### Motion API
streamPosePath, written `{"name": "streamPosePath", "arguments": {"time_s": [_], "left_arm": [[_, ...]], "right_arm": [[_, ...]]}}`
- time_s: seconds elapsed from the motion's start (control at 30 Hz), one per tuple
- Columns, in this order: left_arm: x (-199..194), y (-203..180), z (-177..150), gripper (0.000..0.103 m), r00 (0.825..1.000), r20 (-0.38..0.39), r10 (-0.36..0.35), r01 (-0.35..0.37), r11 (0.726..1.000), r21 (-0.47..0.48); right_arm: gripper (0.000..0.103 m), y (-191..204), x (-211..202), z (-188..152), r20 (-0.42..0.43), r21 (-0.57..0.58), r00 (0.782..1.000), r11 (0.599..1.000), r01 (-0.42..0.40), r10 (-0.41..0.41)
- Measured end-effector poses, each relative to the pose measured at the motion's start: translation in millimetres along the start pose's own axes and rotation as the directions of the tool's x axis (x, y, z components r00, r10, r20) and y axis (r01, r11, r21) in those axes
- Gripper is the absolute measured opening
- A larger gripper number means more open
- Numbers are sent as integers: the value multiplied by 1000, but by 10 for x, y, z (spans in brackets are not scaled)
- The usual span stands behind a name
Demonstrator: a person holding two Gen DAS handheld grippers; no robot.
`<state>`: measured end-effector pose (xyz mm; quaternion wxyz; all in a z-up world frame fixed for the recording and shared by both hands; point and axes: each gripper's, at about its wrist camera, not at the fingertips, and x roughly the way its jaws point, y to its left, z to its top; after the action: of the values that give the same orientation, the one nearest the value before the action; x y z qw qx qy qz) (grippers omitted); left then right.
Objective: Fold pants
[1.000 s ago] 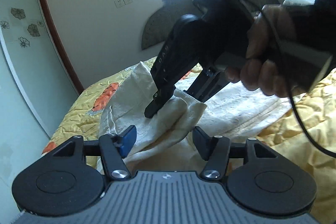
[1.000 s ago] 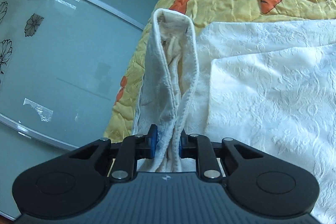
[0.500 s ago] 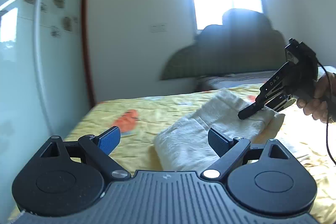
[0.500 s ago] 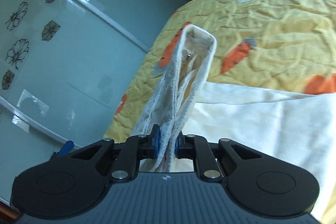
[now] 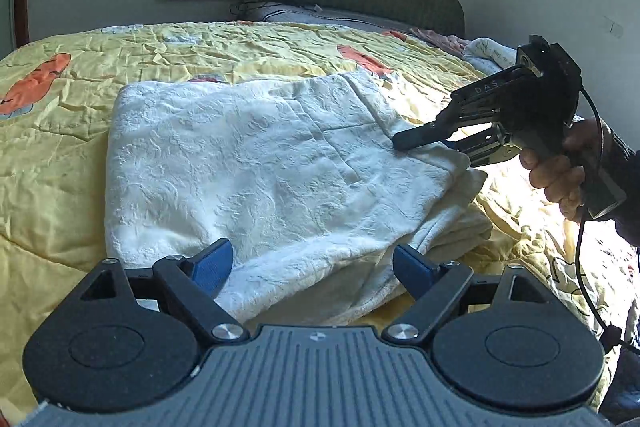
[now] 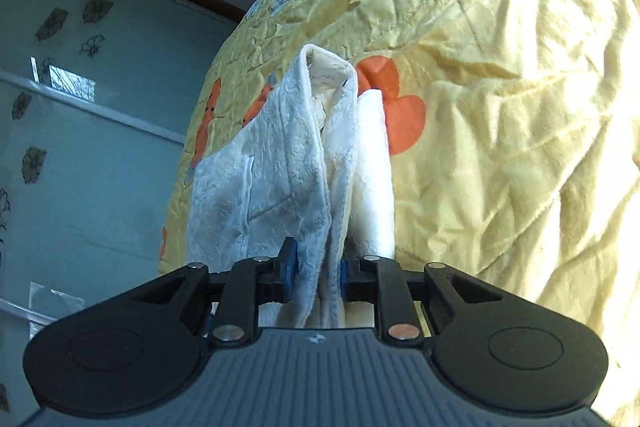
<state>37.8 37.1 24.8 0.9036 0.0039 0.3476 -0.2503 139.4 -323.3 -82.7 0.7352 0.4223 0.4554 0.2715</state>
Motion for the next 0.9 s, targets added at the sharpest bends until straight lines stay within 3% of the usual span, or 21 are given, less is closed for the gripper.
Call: {"name": "streamPosePath", "arguments": {"time_s": [0.07, 0.13, 0.17, 0.27, 0.3, 0.33, 0.4, 0.43, 0.53, 0.6, 0.63, 0.67, 0.77, 0.83, 0.9], "left_arm": [[-130, 59, 117, 85, 999, 16, 30, -30, 999, -17], [-368, 108, 310, 88, 995, 98, 28, -26, 999, -25], [-436, 133, 435, 93, 990, 137, 35, -32, 999, -20], [-226, 232, 877, 99, 982, 157, 100, -103, 995, 13], [-35, 270, 1016, 97, 984, 125, 130, -135, 991, 26], [183, 323, 1150, 95, 985, 80, 155, -157, 987, 30], [566, 464, 1294, 89, 992, 2, 124, -124, 992, -7], [726, 530, 1323, 85, 995, -24, 98, -99, 995, -33], [1138, 668, 1260, 88, 991, -123, 56, -64, 996, -66], [1218, 681, 1104, 95, 996, -84, 38, -39, 999, -18], [1228, 662, 1029, 103, 998, -62, 20, -20, 1000, 7], [1231, 633, 982, 103, 998, -45, 35, -33, 999, 25], [1205, 561, 1004, 100, 997, -48, 68, -66, 997, 47], [1065, 511, 993, 92, 993, -21, 116, -115, 992, 44], [800, 496, 918, 94, 993, 34, 112, -113, 993, 18]], "right_arm": [[22, 12, -268, -5, 108, -4, 994, 1000, 14, -14], [25, 174, -455, -14, 228, -70, 973, 997, 40, -23], [25, 299, -497, -4, 256, -111, 967, 994, 16, 14], [31, 620, -287, 103, 217, -133, 968, 986, -99, 126], [43, 708, -141, 148, 191, -132, 970, 983, -124, 148], [61, 801, 31, 209, 172, -126, 974, 984, -127, 148], [72, 868, 314, 261, 151, -107, 982, 990, -97, 112], [71, 844, 462, 302, 133, -61, 988, 996, -72, 80], [67, 579, 659, 268, 109, 51, 992, 997, 59, -64], [58, 357, 595, 109, 152, 75, 988, 997, -7, -4], [45, 303, 567, 76, 148, 66, 989, 998, 3, -13], [40, 278, 545, 64, 140, 57, 990, 998, 14, -22], [40, 299, 398, 97, 111, 61, 994, 998, 1, -7], [44, 371, 137, 93, 139, 10, 990, 1000, -23, 21], [44, 322, -76, 51, 127, -10, 991, 999, -49, 50]]}}
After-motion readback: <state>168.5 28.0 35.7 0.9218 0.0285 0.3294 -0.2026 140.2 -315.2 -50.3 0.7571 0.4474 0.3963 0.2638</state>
